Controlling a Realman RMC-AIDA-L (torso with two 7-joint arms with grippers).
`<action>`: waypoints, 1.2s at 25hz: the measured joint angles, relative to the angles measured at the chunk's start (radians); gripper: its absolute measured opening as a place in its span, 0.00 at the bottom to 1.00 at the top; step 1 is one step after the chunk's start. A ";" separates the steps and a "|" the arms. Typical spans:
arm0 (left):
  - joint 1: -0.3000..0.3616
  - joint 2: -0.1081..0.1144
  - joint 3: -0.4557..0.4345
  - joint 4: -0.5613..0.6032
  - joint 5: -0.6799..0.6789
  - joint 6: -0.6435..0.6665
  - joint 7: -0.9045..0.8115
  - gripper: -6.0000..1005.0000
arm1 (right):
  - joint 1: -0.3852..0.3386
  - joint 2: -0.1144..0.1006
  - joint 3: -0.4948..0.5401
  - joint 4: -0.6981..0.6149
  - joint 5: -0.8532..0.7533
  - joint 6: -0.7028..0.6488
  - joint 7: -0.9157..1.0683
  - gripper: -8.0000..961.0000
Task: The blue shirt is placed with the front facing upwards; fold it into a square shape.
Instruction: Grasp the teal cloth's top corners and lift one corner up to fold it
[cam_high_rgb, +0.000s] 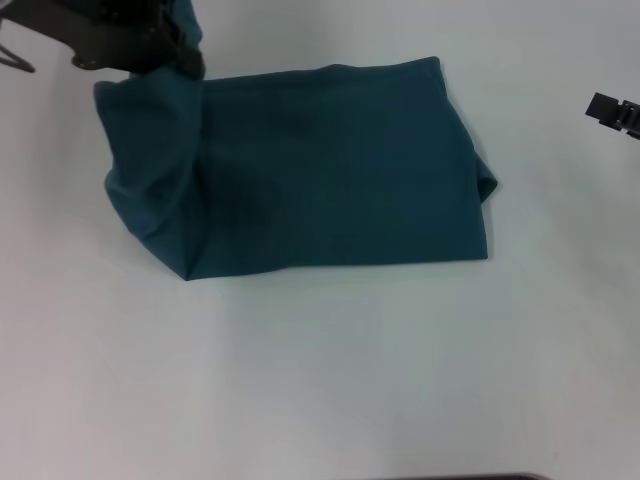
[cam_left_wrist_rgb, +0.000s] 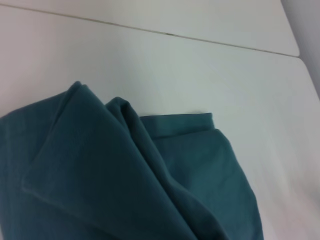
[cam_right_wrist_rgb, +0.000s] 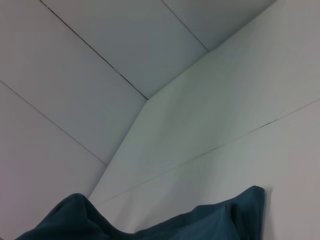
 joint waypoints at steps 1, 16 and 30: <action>0.003 0.003 -0.001 0.003 0.000 0.000 0.000 0.06 | 0.000 0.000 0.000 0.002 0.000 0.000 0.000 0.59; 0.081 0.075 -0.068 0.046 0.201 -0.032 0.003 0.06 | 0.004 -0.003 0.000 0.010 0.000 0.001 0.005 0.58; 0.091 0.086 -0.117 -0.008 0.266 0.024 0.007 0.06 | 0.003 -0.006 0.000 0.010 0.000 0.001 0.007 0.58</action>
